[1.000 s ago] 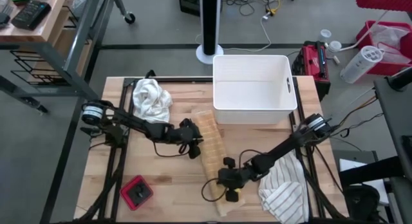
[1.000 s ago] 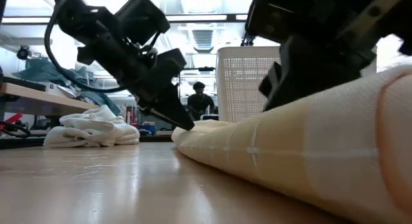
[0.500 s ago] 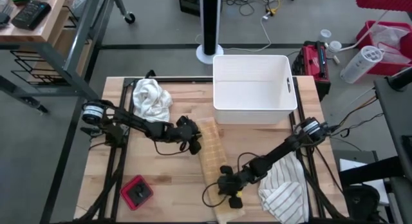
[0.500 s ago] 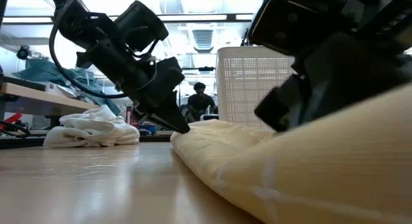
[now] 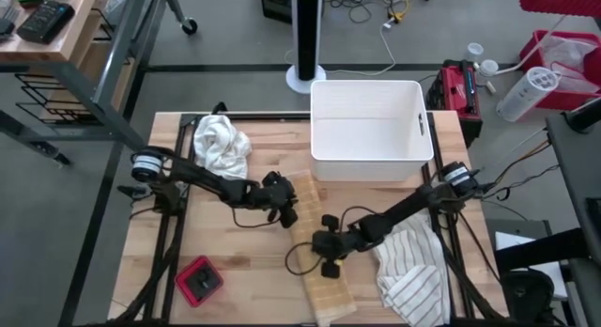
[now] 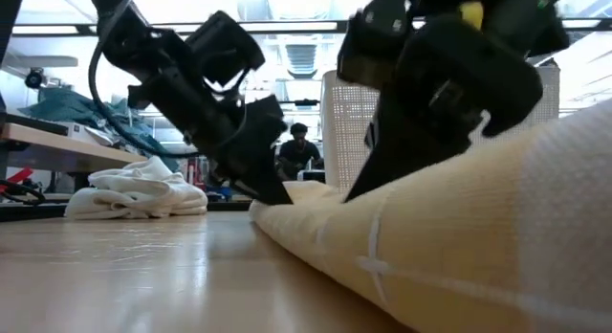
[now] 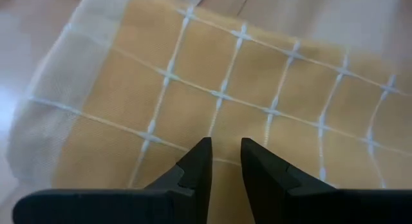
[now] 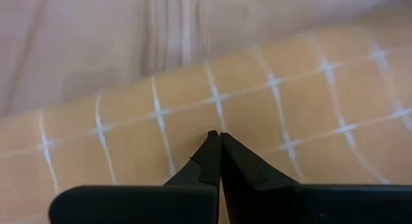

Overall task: Fold towel
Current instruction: Fold the yellow kitchen towel

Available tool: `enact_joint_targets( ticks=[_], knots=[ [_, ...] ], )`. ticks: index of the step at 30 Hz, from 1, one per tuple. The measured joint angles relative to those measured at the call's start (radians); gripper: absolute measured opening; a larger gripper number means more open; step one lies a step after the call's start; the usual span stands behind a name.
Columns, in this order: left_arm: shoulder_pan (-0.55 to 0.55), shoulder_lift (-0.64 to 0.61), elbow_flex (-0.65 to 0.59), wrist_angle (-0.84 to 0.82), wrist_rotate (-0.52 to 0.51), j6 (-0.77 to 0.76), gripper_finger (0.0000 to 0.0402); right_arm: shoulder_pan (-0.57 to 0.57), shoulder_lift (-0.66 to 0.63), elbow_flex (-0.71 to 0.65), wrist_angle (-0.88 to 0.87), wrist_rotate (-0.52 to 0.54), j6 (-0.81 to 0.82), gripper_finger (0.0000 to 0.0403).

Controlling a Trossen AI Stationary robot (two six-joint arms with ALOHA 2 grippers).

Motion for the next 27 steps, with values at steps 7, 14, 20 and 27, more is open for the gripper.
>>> enact_joint_targets(
  ticks=[7,14,20,27],
  knots=[
    [0.003,0.016,0.002,-0.008,0.008,-0.009,0.0075,-0.002,-0.034,0.0,-0.011,-0.033,0.0,0.0],
    [0.001,-0.117,0.03,-0.078,0.157,-0.017,0.0075,0.012,-0.21,-0.006,-0.145,-0.052,0.009,0.0],
    [-0.07,-0.23,0.074,-0.189,0.232,-0.076,0.0075,0.058,-0.349,-0.049,-0.225,-0.038,-0.004,0.0],
    [-0.178,-0.25,0.066,-0.315,0.1,-0.232,0.0075,0.052,-0.394,-0.145,-0.238,0.128,0.187,0.0]
  ],
)
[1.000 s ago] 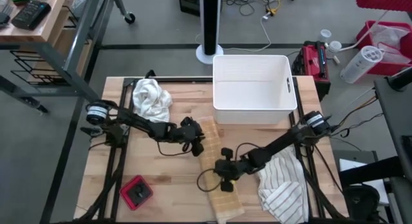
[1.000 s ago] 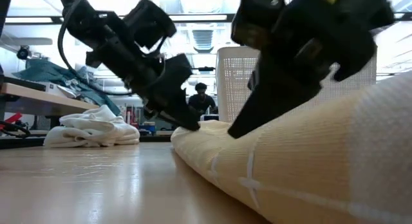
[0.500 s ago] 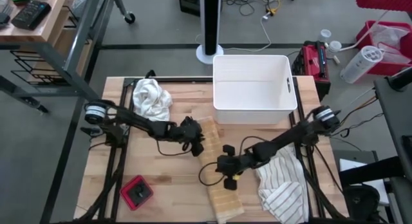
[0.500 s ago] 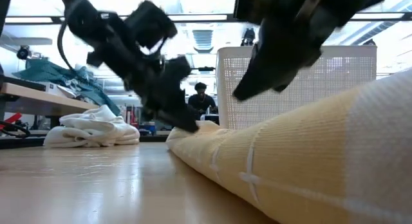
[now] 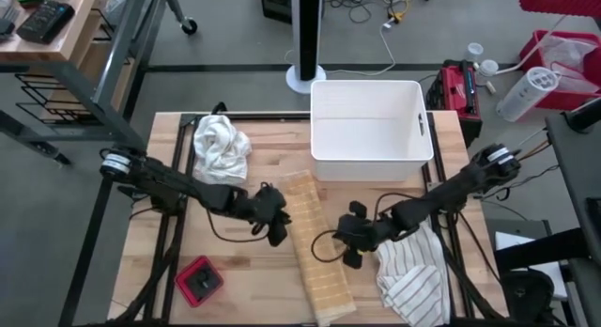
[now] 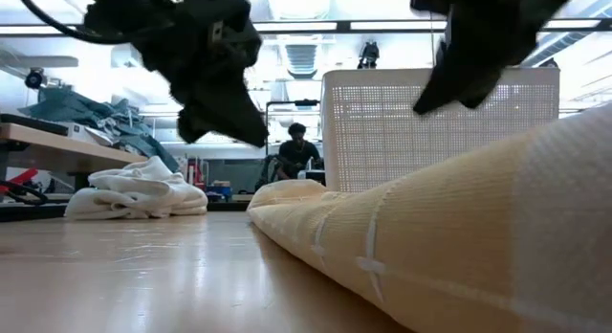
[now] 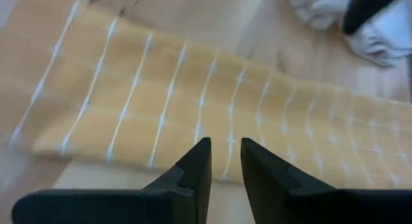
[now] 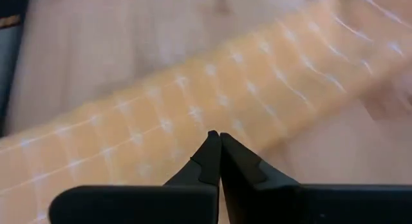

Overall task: Fold towel
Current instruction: Fold the yellow kitchen towel

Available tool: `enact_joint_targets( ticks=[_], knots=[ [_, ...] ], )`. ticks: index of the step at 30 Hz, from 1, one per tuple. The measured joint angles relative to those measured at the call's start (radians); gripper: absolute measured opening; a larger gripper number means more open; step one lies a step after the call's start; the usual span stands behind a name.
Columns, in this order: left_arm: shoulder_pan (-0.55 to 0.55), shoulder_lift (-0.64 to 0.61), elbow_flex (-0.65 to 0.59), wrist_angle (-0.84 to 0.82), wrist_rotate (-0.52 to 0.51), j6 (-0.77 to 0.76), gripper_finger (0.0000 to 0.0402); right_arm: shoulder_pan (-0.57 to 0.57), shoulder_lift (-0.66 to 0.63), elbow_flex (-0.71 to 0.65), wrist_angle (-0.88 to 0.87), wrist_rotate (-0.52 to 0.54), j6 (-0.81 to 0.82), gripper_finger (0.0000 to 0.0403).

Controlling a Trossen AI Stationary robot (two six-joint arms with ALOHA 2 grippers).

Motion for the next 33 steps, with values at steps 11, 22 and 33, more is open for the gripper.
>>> enact_joint_targets(
  ticks=[11,22,33],
  knots=[
    [-0.048,0.141,-0.001,0.279,-0.025,0.007,0.0075,-0.002,0.1,-0.058,0.162,-0.001,-0.033,0.0],
    [-0.048,0.325,0.0,0.319,-0.017,-0.076,0.0075,-0.007,0.254,-0.082,0.229,-0.01,0.01,0.0],
    [-0.047,0.302,-0.003,0.307,0.036,-0.099,0.0075,-0.011,0.179,-0.081,0.238,-0.061,0.029,0.0]
  ],
)
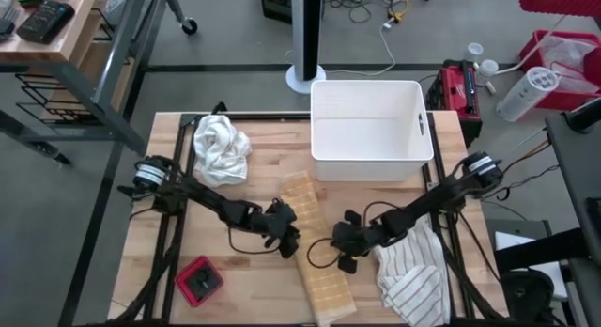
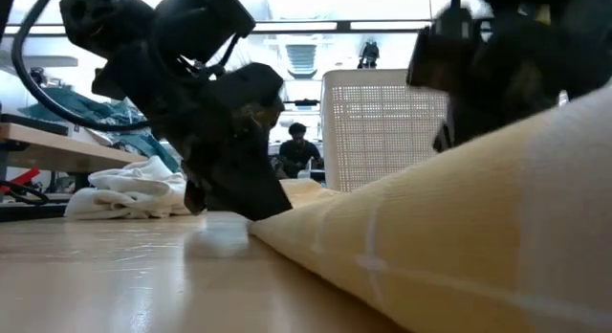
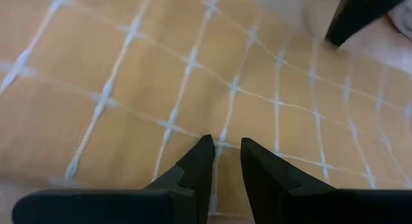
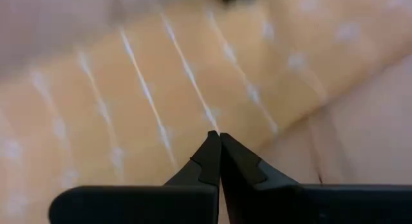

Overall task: Fold towel
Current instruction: Fold the yellow kitchen towel

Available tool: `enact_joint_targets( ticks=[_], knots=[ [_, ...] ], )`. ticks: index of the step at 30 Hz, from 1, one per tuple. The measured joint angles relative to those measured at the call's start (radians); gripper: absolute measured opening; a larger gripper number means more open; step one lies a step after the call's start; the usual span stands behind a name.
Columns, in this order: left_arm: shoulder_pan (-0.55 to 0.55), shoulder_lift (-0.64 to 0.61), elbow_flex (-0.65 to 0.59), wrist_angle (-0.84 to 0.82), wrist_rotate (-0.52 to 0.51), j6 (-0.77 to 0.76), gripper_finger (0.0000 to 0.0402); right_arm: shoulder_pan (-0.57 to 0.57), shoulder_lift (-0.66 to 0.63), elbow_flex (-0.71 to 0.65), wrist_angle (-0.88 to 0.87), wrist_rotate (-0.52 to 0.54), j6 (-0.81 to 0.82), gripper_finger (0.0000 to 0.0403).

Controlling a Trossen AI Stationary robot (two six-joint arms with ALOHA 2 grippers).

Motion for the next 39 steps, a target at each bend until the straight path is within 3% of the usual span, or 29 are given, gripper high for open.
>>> enact_joint_targets(
  ticks=[4,11,15,20,28,34,39],
  knots=[
    [-0.002,-0.061,0.0,0.027,-0.011,0.083,0.0075,-0.005,-0.034,0.001,0.076,0.068,-0.06,0.0],
    [0.052,-0.083,0.0,0.019,-0.208,0.221,0.0075,-0.095,-0.004,0.03,0.12,0.207,-0.031,0.0],
    [0.098,-0.052,0.002,0.001,-0.233,0.278,0.0075,-0.152,0.041,0.042,0.118,0.205,0.004,0.0],
    [0.136,-0.017,0.002,-0.07,-0.234,0.289,0.0075,-0.178,0.102,0.043,0.117,0.122,0.039,0.0],
    [0.148,-0.007,0.005,-0.12,-0.132,0.214,0.0075,-0.165,0.169,0.051,0.11,-0.098,0.091,0.0],
    [0.147,-0.049,0.001,-0.118,0.035,0.195,0.0075,-0.148,0.116,0.046,0.072,-0.138,0.086,0.0],
    [0.152,-0.111,0.001,-0.103,0.015,0.272,0.0075,-0.15,0.04,0.061,0.086,-0.049,0.034,0.0]
  ],
)
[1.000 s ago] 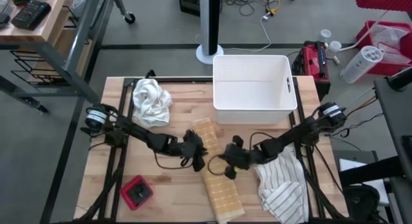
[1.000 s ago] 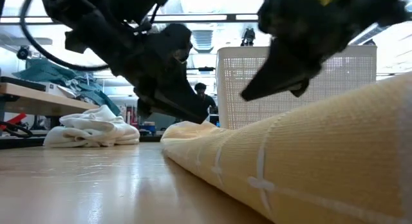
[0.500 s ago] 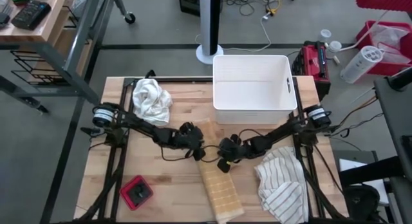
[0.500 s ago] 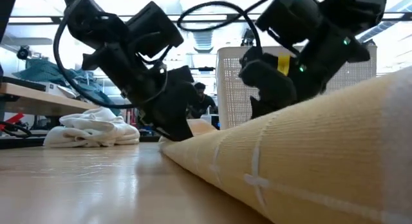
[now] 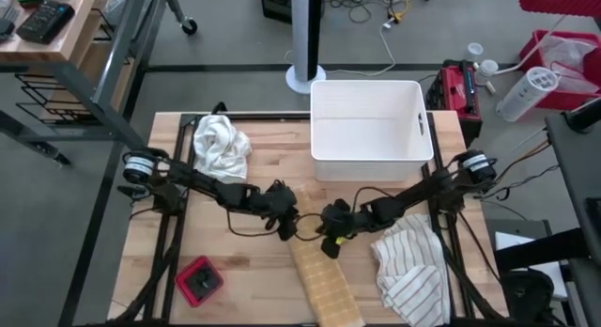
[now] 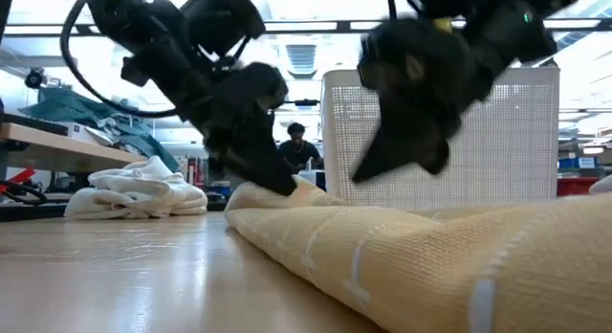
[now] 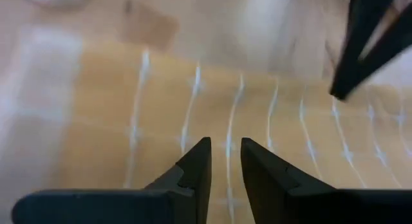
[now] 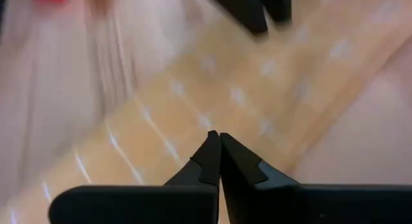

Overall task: Fold towel
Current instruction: Fold the yellow kitchen towel

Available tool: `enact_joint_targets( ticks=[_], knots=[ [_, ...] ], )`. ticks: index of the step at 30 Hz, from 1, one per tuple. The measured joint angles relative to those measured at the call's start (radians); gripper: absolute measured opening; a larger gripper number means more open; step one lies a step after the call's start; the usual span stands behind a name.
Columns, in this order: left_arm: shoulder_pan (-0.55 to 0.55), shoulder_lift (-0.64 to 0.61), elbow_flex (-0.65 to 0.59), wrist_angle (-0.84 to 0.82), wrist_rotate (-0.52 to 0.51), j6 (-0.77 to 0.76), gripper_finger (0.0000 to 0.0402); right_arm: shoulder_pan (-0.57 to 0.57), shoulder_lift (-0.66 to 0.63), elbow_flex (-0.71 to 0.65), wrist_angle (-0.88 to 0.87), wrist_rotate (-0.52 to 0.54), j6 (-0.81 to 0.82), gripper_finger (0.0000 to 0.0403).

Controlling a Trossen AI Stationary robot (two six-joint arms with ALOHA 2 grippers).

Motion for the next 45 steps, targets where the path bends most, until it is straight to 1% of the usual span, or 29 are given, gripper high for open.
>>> enact_joint_targets(
  ticks=[3,6,9,11,14,20,24,27,31,33,35,37,42,45],
  knots=[
    [0.014,-0.009,0.0,0.033,-0.054,0.055,0.0075,-0.016,-0.01,0.015,-0.009,0.061,-0.039,0.0],
    [0.038,-0.008,0.0,0.071,-0.137,0.128,0.0075,-0.039,-0.004,0.039,0.002,0.071,-0.049,0.0],
    [0.069,0.016,0.0,0.068,-0.225,0.236,0.0075,-0.061,0.015,0.046,-0.003,0.076,-0.048,0.0],
    [0.096,0.035,0.0,0.071,-0.229,0.267,0.0075,-0.071,0.035,0.049,-0.002,0.083,-0.038,0.0],
    [0.125,0.064,0.0,0.072,-0.225,0.269,0.0075,-0.084,0.061,0.051,0.002,0.09,-0.007,0.0],
    [0.136,0.113,0.0,0.057,-0.232,0.258,0.0075,-0.086,0.124,0.051,-0.039,0.075,0.032,0.0],
    [0.137,0.128,0.001,0.057,-0.233,0.251,0.0075,-0.082,0.141,0.052,-0.06,0.076,0.05,0.0],
    [0.139,0.095,0.002,0.023,-0.23,0.263,0.0075,-0.082,0.137,0.053,-0.069,0.078,0.046,0.0],
    [0.14,-0.014,0.034,-0.085,-0.233,0.279,0.0075,-0.082,0.116,0.05,-0.085,0.079,0.045,0.0],
    [0.132,-0.056,0.035,-0.132,-0.233,0.231,0.0075,-0.081,0.099,0.05,-0.086,0.079,0.034,0.0],
    [0.111,-0.074,0.031,-0.128,-0.232,0.173,0.0075,-0.077,0.085,0.05,-0.075,0.082,0.032,0.0],
    [0.085,-0.077,0.023,-0.121,-0.23,0.149,0.0075,-0.076,0.077,0.05,-0.077,0.082,0.029,0.0],
    [0.032,-0.019,0.01,-0.116,-0.234,0.105,0.0075,-0.057,0.074,0.05,-0.07,0.082,0.029,0.0],
    [0.025,0.03,0.001,-0.114,-0.266,0.077,0.0075,-0.04,0.073,0.05,-0.062,0.081,0.029,0.0]
  ],
)
